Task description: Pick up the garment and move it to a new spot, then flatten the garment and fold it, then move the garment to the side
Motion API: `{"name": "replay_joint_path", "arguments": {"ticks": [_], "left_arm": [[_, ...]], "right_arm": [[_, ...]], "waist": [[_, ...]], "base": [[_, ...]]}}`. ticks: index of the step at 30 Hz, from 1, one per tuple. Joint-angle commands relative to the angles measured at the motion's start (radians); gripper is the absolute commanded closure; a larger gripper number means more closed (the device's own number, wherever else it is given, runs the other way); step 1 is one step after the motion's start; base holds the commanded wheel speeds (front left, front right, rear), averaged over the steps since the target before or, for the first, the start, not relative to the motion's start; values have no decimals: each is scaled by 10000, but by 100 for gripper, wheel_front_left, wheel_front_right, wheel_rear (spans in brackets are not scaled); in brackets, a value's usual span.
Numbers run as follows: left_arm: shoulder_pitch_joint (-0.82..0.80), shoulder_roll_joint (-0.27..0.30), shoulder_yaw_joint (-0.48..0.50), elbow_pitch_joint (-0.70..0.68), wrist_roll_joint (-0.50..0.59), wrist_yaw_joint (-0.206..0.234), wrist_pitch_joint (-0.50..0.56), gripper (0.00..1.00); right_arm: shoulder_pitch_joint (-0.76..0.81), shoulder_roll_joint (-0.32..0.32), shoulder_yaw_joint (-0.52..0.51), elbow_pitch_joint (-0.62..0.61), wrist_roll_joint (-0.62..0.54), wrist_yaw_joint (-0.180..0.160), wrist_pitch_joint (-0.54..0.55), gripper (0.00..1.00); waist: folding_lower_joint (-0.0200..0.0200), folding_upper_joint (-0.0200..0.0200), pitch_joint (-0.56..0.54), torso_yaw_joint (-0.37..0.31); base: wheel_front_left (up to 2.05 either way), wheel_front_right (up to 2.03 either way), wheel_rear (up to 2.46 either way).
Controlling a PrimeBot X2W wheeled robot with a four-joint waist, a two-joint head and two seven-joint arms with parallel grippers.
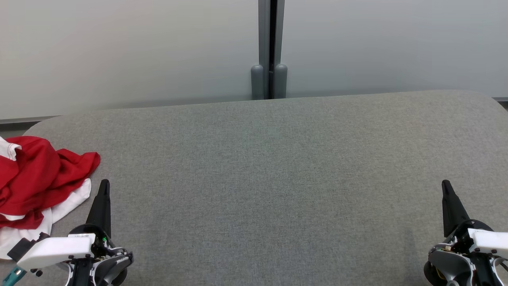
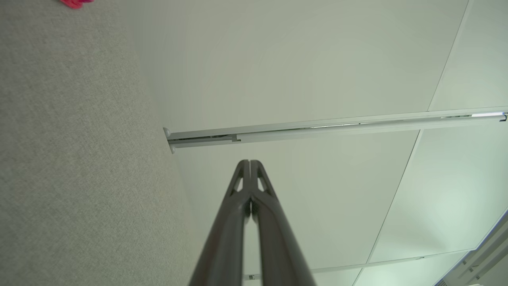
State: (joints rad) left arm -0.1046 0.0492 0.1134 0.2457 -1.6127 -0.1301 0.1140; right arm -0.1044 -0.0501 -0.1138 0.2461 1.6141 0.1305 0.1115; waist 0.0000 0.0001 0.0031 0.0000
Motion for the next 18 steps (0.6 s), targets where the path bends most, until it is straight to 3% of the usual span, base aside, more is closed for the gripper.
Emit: {"name": "replay_joint_path", "arguments": {"ticks": [1,9,10,18], "left_arm": [[-100,25,16,0,9,-37,11,100],[-100,25,16,0,9,-37,11,100],[-1,0,-1,-1,2,0,-1,0],[156,-46,-194,12,216,3,-250,0]], "right_arm": [[-110,-8,11,6,-49,5,39,100],[-110,-8,11,6,-50,5,39,100],[0,-1,0,-2,-2,0,-1,0],[156,10,160,-13,-279,0,-225,0]], "waist": [[0,-1,0,0],[0,-1,0,0],[0,-1,0,0],[0,-1,-4,3]], "base": [[0,0,0],[0,0,0],[0,0,0],[0,0,0]]}}
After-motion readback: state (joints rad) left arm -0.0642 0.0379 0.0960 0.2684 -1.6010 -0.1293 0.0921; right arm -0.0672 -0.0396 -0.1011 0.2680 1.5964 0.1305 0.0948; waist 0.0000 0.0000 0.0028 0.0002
